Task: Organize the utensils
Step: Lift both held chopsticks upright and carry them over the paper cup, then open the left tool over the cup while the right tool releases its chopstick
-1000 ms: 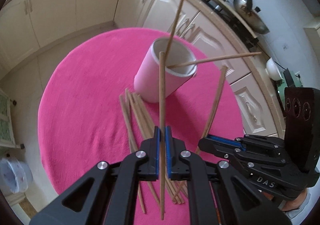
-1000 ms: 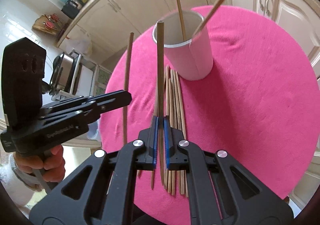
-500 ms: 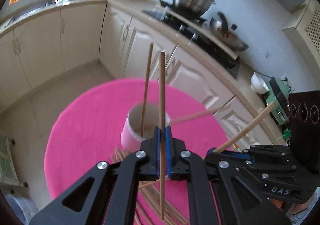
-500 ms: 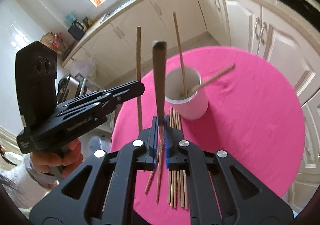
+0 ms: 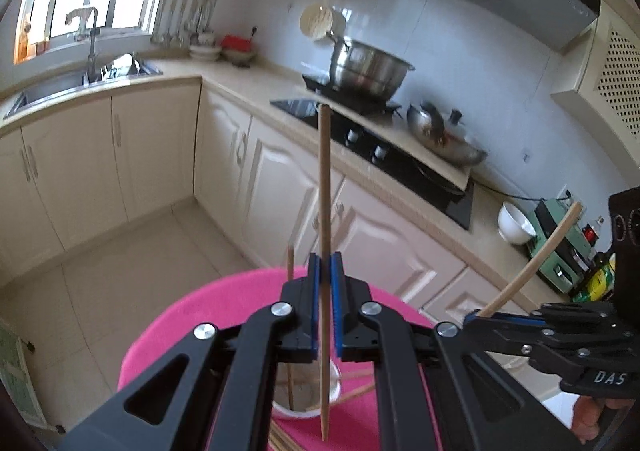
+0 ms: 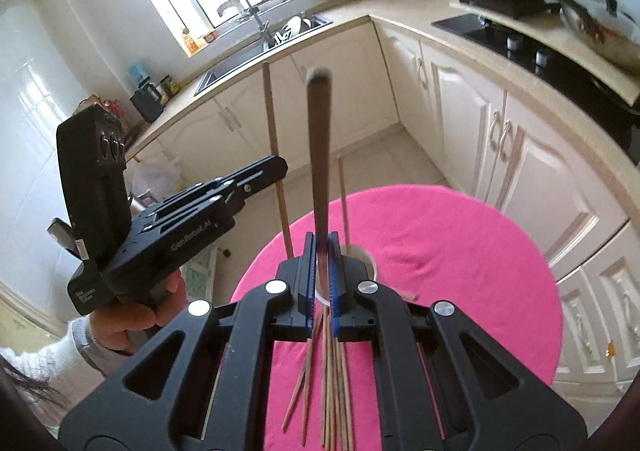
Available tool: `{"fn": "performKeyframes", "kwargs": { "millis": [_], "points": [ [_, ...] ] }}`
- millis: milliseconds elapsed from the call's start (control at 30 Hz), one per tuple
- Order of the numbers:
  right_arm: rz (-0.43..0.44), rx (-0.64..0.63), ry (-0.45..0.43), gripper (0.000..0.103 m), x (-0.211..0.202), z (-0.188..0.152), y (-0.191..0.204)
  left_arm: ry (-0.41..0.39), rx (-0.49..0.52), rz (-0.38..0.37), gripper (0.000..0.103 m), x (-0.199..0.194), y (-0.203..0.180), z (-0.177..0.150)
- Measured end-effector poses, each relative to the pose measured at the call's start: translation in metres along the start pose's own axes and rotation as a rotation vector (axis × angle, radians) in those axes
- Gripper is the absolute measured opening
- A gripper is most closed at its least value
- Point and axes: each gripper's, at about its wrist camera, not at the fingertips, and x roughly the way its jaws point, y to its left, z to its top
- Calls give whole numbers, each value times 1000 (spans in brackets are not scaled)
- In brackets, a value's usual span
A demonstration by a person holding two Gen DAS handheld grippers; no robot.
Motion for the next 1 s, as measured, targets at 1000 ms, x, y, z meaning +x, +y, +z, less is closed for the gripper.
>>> {"fn": "performKeyframes", "kwargs": {
  "millis": [1000],
  "points": [
    [-78, 71, 103, 6, 60, -22, -8, 125, -72, 65, 25, 56, 36, -56]
  ]
}}
